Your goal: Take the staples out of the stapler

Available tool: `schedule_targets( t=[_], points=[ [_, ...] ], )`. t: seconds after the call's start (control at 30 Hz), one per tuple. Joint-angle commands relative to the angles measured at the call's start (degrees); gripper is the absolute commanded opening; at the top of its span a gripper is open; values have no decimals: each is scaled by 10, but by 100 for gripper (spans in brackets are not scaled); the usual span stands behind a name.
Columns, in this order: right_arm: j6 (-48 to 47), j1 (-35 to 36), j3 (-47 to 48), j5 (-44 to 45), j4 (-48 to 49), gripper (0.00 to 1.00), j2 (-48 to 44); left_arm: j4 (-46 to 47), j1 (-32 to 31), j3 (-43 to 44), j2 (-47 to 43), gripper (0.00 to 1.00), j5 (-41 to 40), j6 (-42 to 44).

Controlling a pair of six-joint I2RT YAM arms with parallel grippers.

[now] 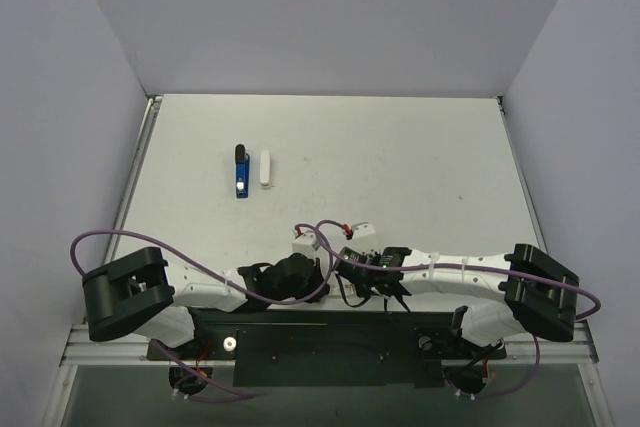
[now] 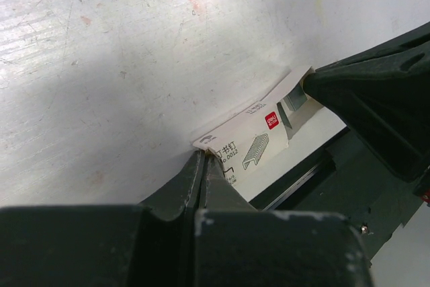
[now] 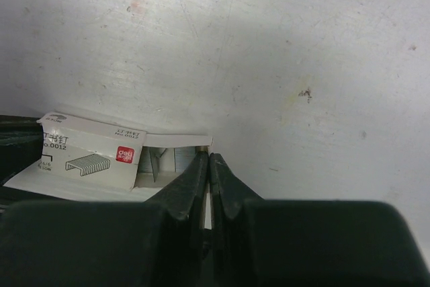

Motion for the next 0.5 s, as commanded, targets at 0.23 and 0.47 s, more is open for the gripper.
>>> schedule_targets(
  t=[0.23,0.47],
  points=[
    [88,-1,-14,18,6,0,-7,-33,1,-21,-22,0,-12,-4],
    [106,9,-12,17,16,0,-7,-38,1,-29,-42,0,-20,-8]
  ],
)
